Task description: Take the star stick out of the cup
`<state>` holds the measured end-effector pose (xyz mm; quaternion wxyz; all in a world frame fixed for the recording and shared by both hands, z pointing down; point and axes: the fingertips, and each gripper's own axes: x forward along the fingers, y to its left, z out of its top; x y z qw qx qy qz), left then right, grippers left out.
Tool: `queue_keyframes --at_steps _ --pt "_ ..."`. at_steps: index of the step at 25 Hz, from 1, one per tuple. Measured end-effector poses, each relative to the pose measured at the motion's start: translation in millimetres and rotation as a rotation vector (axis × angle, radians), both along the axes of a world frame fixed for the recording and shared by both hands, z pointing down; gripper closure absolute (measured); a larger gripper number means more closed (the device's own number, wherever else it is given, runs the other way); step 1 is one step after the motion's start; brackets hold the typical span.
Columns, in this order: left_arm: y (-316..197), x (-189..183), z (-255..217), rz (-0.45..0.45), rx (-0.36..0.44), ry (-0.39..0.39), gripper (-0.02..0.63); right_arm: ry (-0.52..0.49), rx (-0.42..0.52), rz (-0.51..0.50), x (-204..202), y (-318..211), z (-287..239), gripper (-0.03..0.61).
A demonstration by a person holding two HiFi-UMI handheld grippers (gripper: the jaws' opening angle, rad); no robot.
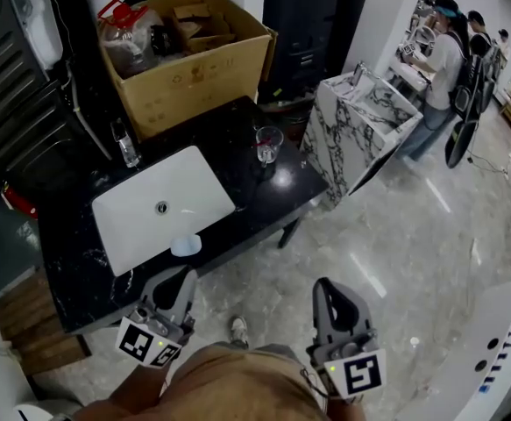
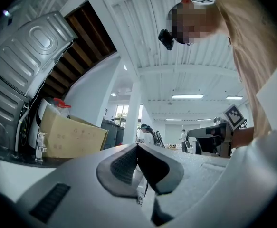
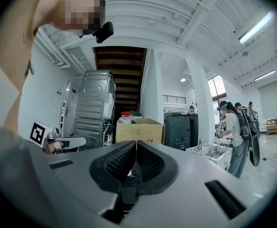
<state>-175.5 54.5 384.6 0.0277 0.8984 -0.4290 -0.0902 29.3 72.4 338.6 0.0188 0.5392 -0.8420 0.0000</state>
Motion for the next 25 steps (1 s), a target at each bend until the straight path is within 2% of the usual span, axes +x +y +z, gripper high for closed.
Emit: queue_keyframes --at_steps 9,17,25 --pt "-23.2 -11.4 1.4 -0.002 -0.005 0.000 0.614 -0.008 0.006 -0.020 -17.3 -28.5 0.6 0.575" --pt "-33.9 8.3 -6.2 0.051 -0.003 -0.007 0.614 -0.022 0.004 0.001 -8.4 -42.3 -1.2 0.575" --pt "-58.8 28.4 -13.0 0.027 0.017 0.002 0.614 -0.025 0.033 -0.042 7.4 -76.7 -11.6 0.575"
